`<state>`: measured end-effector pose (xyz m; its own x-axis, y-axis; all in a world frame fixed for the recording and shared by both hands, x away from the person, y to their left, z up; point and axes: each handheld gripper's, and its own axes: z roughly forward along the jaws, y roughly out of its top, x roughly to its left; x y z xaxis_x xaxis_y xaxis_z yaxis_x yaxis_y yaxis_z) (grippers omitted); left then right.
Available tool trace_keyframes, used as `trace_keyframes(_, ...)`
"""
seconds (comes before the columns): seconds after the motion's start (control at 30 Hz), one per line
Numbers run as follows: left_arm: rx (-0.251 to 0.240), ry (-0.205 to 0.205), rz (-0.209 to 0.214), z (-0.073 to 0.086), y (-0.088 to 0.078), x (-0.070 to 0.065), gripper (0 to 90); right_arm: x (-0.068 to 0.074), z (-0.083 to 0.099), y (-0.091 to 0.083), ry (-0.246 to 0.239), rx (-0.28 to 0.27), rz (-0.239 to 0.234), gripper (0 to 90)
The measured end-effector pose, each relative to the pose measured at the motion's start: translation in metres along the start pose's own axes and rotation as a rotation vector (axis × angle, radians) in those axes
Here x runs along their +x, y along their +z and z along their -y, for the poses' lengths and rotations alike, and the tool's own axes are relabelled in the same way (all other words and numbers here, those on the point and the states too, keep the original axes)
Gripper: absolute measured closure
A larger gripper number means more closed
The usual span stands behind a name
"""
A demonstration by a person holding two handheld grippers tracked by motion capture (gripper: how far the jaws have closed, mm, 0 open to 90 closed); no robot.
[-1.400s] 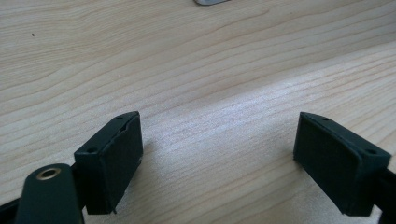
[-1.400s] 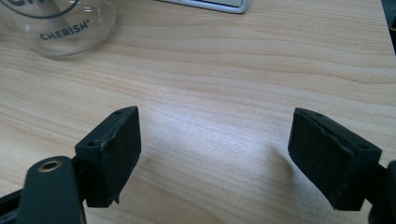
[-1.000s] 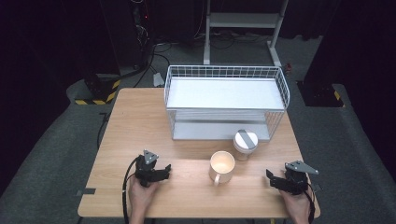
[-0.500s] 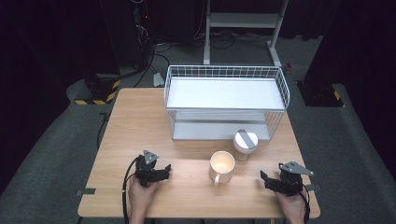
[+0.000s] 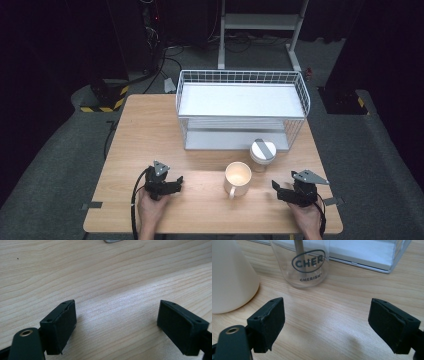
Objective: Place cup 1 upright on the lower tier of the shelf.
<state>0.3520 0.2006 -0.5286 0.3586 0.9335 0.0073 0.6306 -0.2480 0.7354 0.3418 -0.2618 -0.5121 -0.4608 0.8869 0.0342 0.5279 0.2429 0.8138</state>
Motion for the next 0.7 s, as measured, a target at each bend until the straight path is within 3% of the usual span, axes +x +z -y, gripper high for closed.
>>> trace_keyframes(0.3, 0.000, 0.000, 0.000, 0.000, 0.000, 0.000, 16.1, 0.005, -0.010, 0.005, -0.014, -0.027, -0.025, 13.4)
trace_keyframes(0.53, 0.000, 0.000, 0.000, 0.000, 0.000, 0.000, 16.0, 0.004, -0.018, 0.014, 0.022, -0.035, -0.055, 13.2)
trace_keyframes(0.7, 0.000, 0.000, 0.000, 0.000, 0.000, 0.000, 16.0, 0.003, -0.023, 0.020, 0.014, -0.036, -0.066, 13.1)
